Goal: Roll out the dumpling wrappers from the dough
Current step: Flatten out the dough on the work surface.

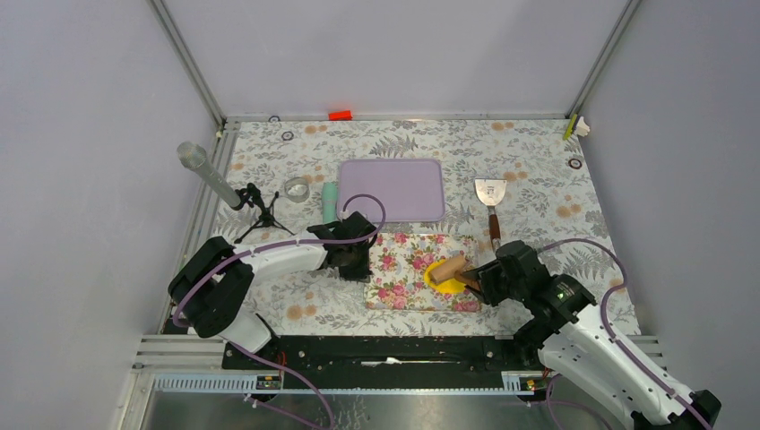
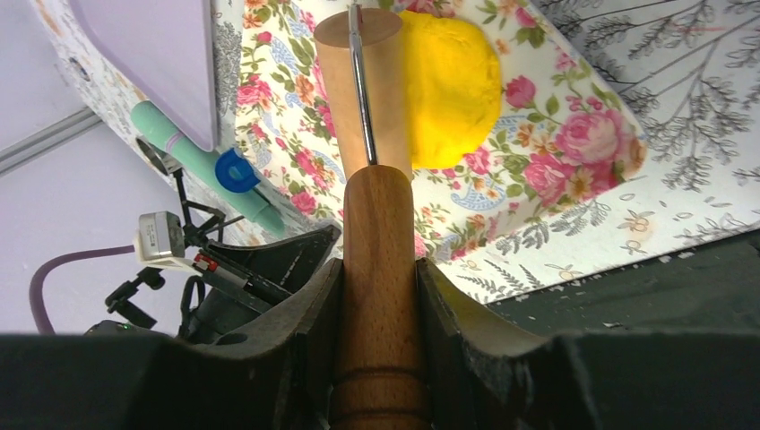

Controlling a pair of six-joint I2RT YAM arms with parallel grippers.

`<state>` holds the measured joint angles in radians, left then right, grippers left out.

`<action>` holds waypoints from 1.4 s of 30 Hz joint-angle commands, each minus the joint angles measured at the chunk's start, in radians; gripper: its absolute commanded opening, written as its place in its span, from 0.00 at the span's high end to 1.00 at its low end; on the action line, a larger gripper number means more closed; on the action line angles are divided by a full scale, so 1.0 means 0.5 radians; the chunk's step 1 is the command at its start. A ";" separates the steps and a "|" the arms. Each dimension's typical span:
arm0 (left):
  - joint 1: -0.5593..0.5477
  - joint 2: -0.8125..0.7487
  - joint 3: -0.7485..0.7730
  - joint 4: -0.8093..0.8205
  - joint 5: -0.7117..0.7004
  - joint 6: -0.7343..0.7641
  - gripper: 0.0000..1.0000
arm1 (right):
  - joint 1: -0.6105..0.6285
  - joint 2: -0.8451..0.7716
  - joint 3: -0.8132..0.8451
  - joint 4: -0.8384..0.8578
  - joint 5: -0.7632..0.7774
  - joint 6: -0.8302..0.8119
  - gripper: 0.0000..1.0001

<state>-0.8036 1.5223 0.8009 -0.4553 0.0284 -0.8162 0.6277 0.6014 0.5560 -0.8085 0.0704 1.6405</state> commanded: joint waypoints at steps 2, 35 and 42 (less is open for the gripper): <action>-0.043 0.001 -0.064 -0.108 0.029 0.064 1.00 | -0.002 -0.019 -0.215 -0.137 0.041 0.116 1.00; -0.045 -0.056 -0.085 -0.123 0.010 0.052 1.00 | -0.003 0.130 -0.117 -0.223 -0.066 0.088 1.00; -0.045 -0.111 -0.093 -0.126 -0.002 0.051 1.00 | -0.002 0.022 -0.070 -0.433 0.010 0.063 1.00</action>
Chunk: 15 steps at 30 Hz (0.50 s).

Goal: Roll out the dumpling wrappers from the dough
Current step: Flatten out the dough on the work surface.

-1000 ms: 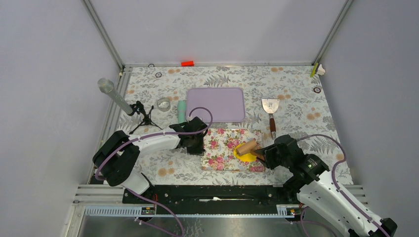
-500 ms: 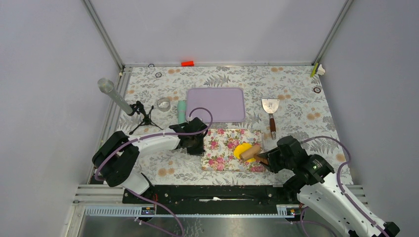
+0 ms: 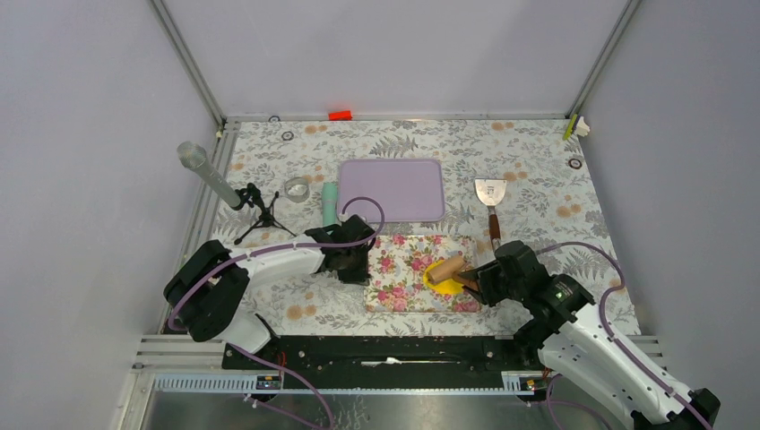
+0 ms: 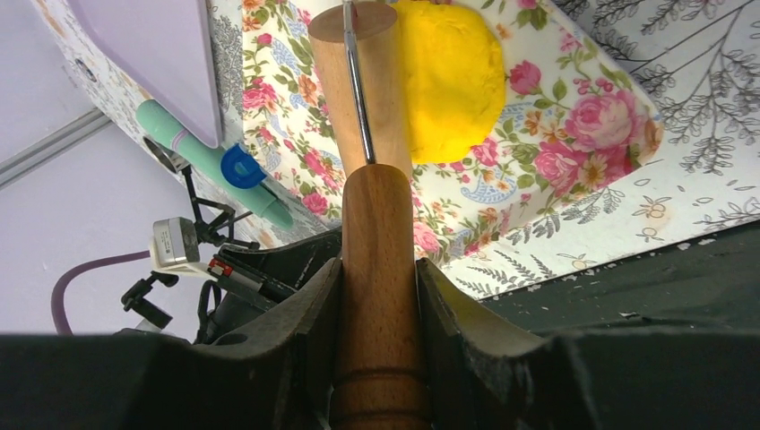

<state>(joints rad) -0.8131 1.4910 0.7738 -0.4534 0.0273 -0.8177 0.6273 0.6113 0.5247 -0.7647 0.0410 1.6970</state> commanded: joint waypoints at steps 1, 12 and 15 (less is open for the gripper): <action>-0.025 -0.045 -0.036 -0.133 0.003 0.057 1.00 | -0.001 -0.005 0.017 -0.572 0.060 -0.071 1.00; -0.027 0.000 -0.029 -0.143 -0.009 0.099 1.00 | 0.000 0.066 0.206 -0.696 0.053 -0.174 1.00; -0.027 0.007 -0.023 -0.142 -0.009 0.101 1.00 | -0.002 0.133 0.250 -0.650 0.095 -0.185 1.00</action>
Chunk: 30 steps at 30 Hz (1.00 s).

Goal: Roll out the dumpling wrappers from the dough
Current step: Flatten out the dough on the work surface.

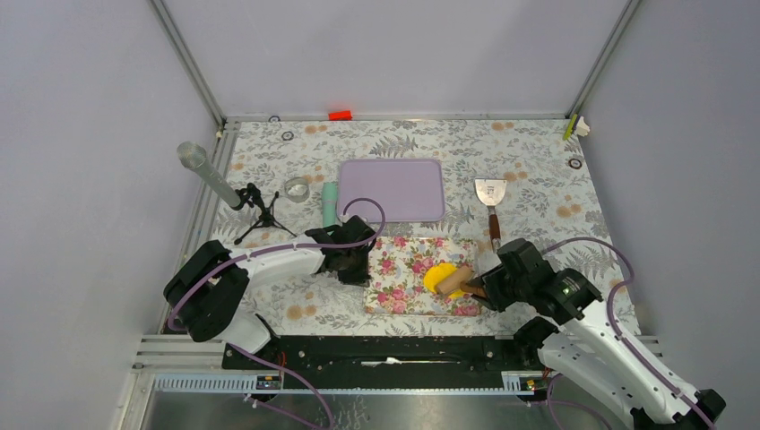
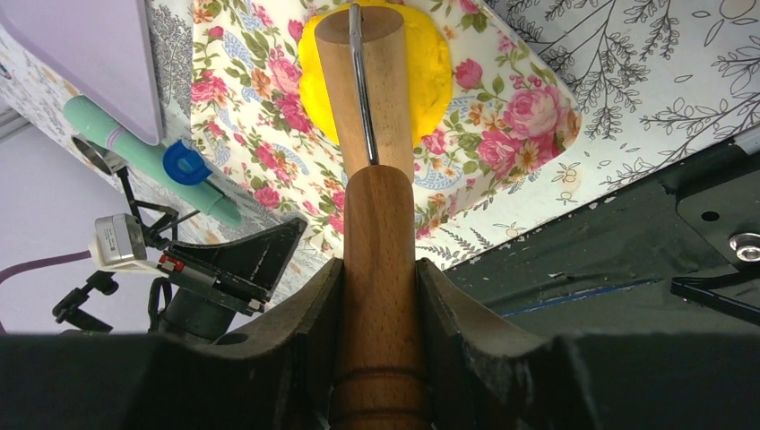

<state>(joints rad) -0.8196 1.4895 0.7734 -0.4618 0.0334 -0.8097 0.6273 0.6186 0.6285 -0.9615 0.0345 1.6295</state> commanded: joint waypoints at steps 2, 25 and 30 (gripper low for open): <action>-0.014 0.009 -0.018 -0.126 -0.017 0.087 1.00 | 0.000 0.169 0.059 -0.208 0.120 -0.064 1.00; -0.012 -0.003 -0.048 -0.106 -0.032 0.133 1.00 | 0.000 -0.022 -0.153 -0.246 0.127 0.016 1.00; -0.013 0.014 -0.052 -0.090 -0.018 0.133 1.00 | 0.000 -0.035 -0.061 -0.367 0.130 -0.015 1.00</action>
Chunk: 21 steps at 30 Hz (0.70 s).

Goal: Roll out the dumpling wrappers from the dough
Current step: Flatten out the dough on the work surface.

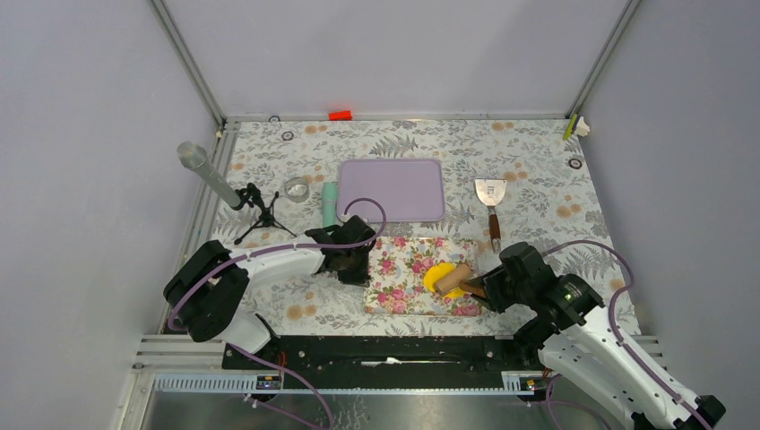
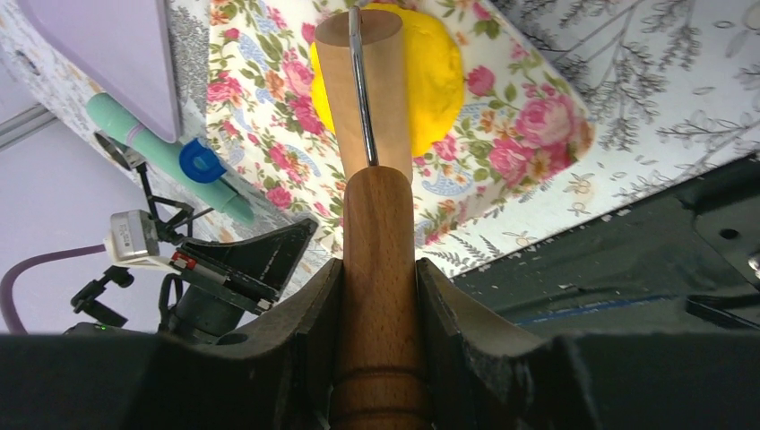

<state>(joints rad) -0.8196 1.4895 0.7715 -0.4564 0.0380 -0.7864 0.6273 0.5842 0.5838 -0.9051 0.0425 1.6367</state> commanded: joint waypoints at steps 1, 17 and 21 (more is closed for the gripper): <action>-0.014 0.017 -0.047 -0.102 -0.025 0.088 1.00 | 0.000 0.045 0.036 -0.472 0.105 -0.033 1.00; -0.014 -0.041 -0.104 -0.116 -0.043 0.125 1.00 | -0.029 0.253 -0.132 0.122 0.044 0.026 1.00; -0.013 -0.032 -0.101 -0.121 -0.048 0.121 1.00 | -0.028 0.157 -0.146 -0.046 0.005 0.010 1.00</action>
<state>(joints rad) -0.8196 1.4746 0.7513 -0.4343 0.0380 -0.7826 0.6197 0.6807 0.5575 -0.7387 0.0349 1.6466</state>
